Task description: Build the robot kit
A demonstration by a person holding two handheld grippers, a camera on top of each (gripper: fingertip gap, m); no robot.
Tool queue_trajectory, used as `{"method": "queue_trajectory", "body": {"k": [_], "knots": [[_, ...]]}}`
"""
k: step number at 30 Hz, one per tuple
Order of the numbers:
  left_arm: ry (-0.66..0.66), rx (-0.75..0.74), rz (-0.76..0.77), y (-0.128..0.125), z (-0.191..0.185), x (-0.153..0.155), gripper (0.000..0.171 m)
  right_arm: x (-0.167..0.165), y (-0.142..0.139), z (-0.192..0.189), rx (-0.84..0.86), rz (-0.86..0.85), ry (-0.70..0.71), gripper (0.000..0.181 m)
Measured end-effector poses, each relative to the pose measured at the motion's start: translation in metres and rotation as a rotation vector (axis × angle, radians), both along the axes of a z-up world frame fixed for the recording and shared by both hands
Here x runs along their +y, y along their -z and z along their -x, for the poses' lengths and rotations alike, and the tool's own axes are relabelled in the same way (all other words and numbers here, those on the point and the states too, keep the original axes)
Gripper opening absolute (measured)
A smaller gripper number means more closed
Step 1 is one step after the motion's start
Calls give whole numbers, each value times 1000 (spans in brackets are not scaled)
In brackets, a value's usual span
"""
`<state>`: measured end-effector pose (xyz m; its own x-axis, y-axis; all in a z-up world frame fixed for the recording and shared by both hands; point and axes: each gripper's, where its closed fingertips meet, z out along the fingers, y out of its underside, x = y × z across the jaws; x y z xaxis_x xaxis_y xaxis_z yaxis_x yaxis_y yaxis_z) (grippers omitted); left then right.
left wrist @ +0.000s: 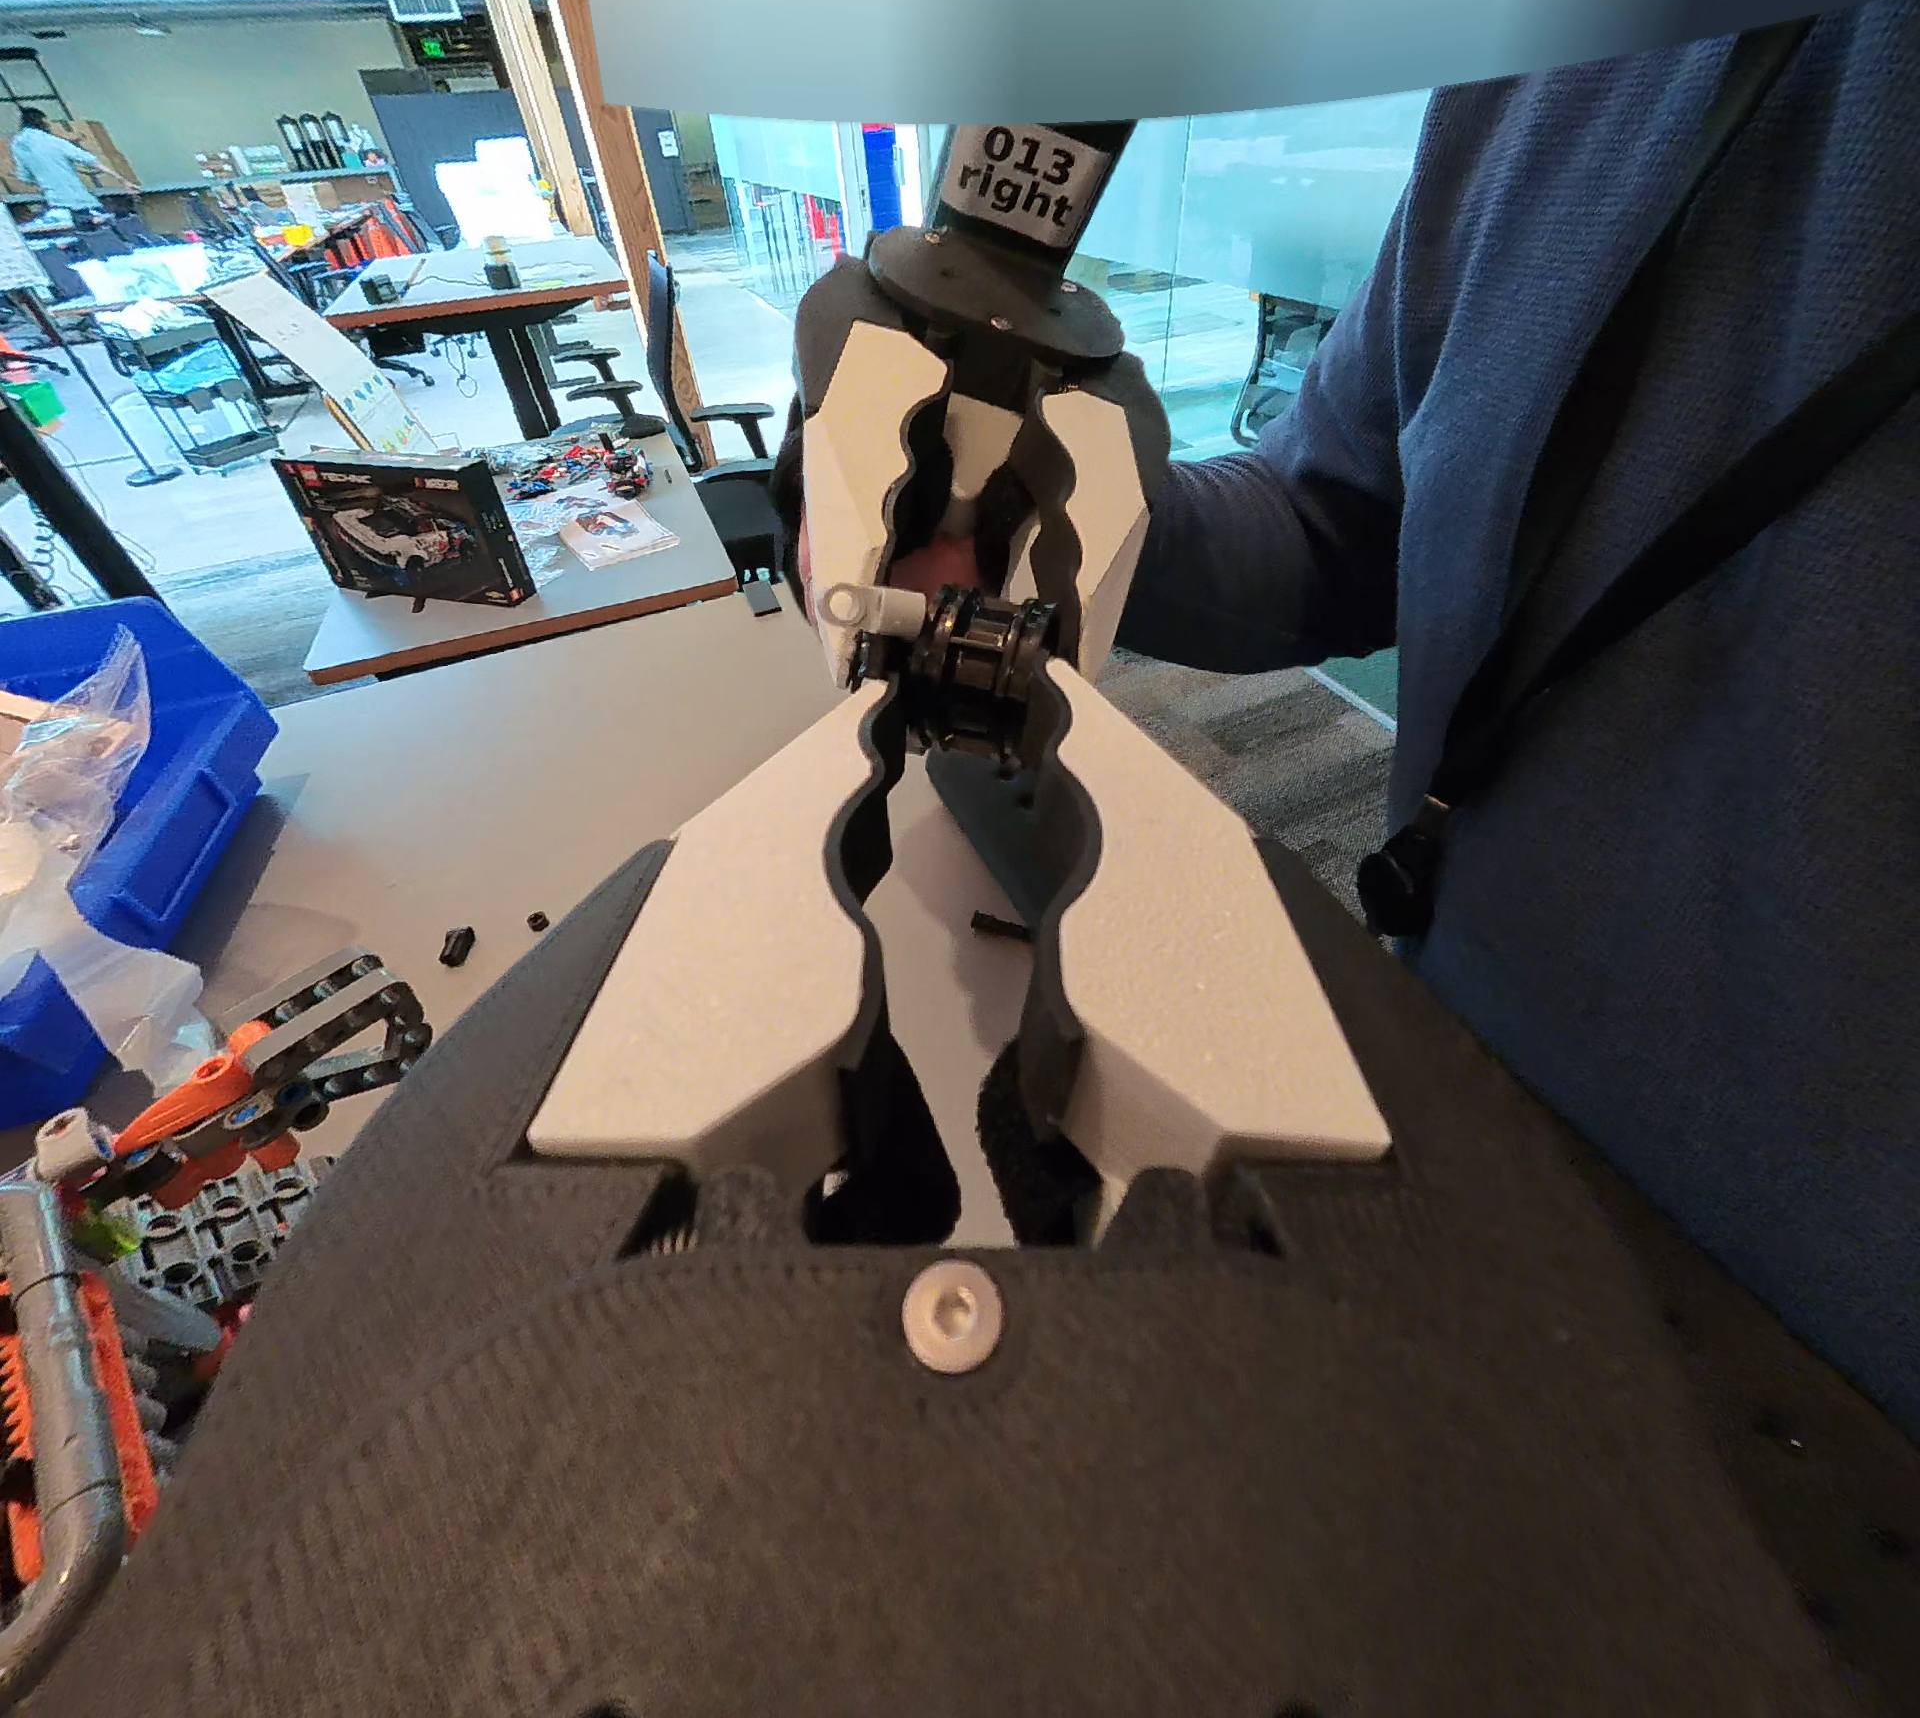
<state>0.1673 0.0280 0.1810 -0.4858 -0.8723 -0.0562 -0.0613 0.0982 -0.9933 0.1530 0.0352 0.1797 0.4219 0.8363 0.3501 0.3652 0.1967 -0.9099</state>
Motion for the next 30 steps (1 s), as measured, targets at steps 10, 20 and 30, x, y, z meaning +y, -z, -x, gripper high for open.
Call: {"method": "queue_trajectory", "body": {"k": [10,20,30], "knots": [[20,4,16,5,0,1,20,2,5,1,-32,-1,35,34],[-200,-1,-13,-5,-17,23,24,20,-3,-20,473,406,-17,35],[-413,-38,-437,0,-31,18,51,23,-1,-33,855,703,-69,34]]}}
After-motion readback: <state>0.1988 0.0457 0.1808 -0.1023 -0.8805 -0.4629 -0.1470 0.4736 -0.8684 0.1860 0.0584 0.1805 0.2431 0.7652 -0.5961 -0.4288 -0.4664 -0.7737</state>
